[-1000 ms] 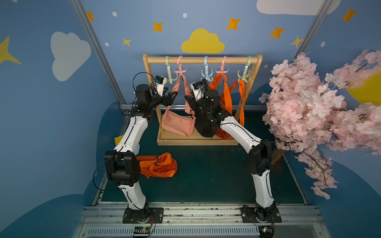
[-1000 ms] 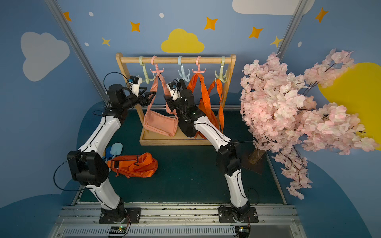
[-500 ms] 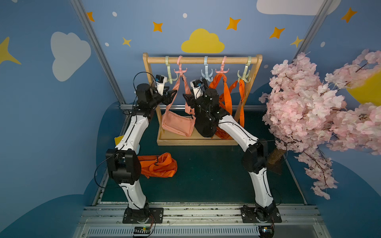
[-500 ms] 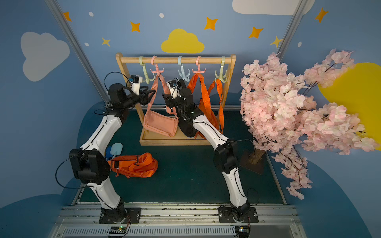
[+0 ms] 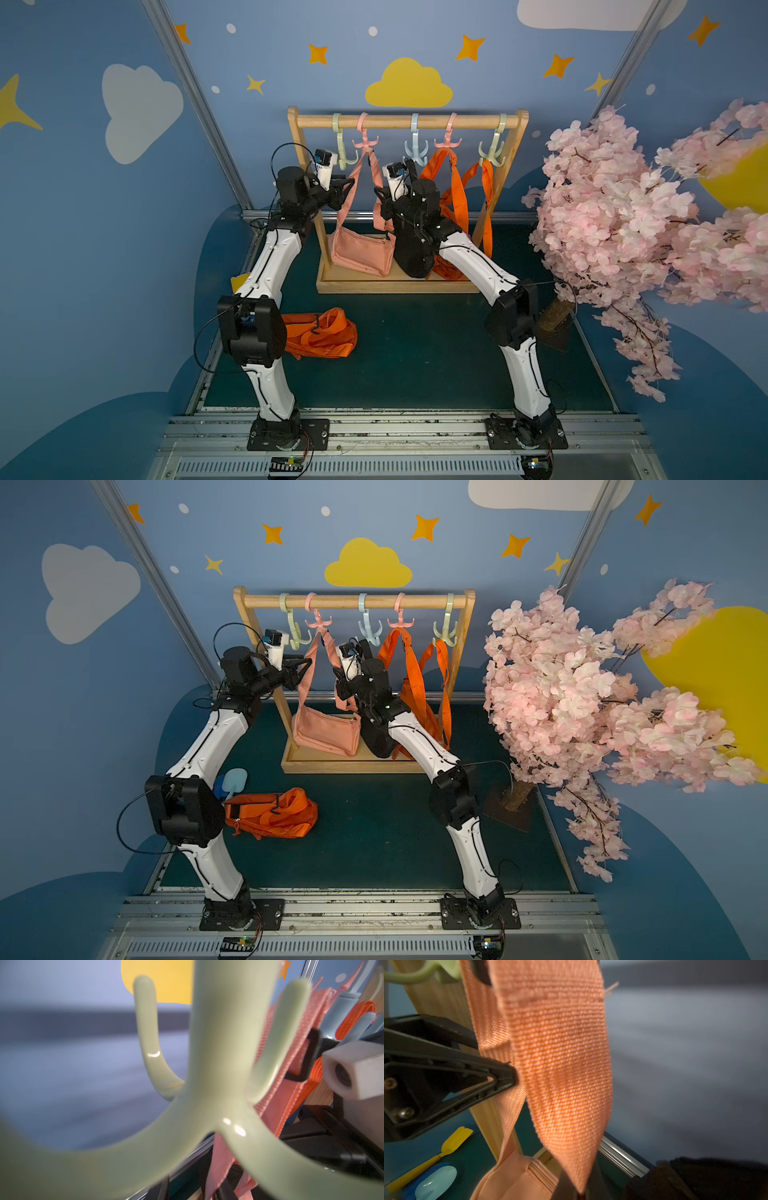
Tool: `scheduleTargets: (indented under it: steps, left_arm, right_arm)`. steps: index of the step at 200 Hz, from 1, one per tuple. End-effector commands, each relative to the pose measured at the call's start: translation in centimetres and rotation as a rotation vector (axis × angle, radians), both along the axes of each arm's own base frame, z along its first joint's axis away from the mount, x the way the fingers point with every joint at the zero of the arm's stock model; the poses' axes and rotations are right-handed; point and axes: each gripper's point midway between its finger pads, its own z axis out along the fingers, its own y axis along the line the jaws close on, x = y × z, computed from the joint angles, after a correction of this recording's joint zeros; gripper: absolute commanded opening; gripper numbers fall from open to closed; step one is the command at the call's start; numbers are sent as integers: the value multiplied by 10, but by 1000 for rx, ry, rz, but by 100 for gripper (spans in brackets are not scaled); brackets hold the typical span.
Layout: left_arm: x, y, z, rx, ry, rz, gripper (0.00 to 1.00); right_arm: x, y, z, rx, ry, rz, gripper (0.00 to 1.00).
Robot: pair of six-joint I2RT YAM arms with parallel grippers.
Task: Take the bag off the hook
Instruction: Pick up the bag from the hook.
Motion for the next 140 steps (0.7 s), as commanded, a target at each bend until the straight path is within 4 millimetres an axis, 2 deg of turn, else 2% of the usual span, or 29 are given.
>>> scheduleTargets:
  steps: [1, 92, 140]
  left_arm:
    - [0, -4, 10, -14, -14, -19, 30]
    - [-8, -4, 20, -34, -15, -26, 4]
    - [-18, -5, 34, -59, -21, -36, 4]
  right_arm:
    - [-3, -10, 23, 10, -31, -12, 0]
    - [-20, -22, 54, 36, -62, -9, 0]
    - [-33, -31, 66, 34, -62, 10, 0]
